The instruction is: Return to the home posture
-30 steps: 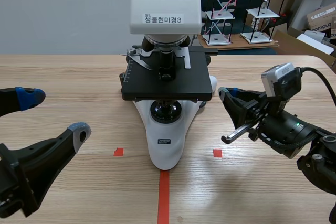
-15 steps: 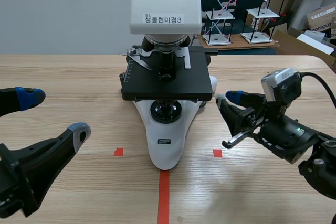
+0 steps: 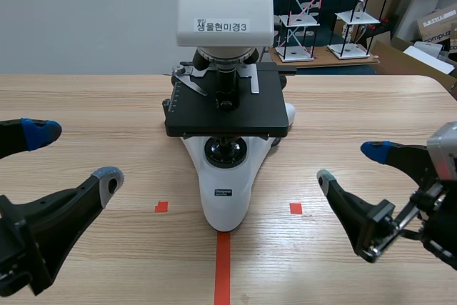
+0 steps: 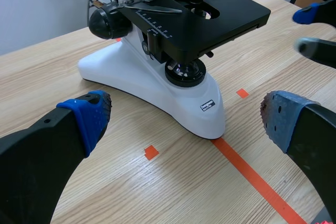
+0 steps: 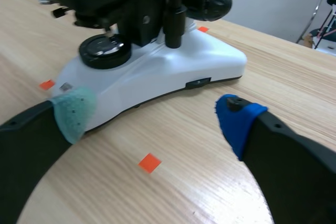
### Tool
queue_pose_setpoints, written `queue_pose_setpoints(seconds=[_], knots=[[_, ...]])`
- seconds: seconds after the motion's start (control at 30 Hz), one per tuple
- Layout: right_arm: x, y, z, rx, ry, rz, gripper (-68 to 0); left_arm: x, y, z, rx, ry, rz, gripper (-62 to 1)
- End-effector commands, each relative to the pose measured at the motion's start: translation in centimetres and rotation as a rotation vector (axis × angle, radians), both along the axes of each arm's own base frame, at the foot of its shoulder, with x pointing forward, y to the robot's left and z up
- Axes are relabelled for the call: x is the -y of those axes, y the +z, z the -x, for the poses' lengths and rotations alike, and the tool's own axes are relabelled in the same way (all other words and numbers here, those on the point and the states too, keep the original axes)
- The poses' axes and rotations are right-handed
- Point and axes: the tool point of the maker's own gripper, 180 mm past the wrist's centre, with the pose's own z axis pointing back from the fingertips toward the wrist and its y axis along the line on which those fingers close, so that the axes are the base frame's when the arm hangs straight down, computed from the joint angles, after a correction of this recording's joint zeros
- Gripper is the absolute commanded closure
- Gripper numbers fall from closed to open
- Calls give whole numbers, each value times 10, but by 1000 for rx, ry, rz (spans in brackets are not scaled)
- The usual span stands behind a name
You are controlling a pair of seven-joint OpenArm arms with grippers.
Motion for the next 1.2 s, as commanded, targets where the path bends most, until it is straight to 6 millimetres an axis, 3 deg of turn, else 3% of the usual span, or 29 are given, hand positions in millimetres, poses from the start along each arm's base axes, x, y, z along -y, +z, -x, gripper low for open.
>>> queue_pose_setpoints(seconds=[0.0,0.23,0.7,1.17], knots=[[3,13,2,29,8,2,-563,2,9,-1,27,-1,22,-602],[1,34,33,24,50,21,-679,2,9,-1,27,-1,22,-602],[-2,77,58,68,70,37,-679,2,9,-1,27,-1,22,-602],[-3,79,60,70,72,37,-679,2,9,-1,27,-1,22,-602]])
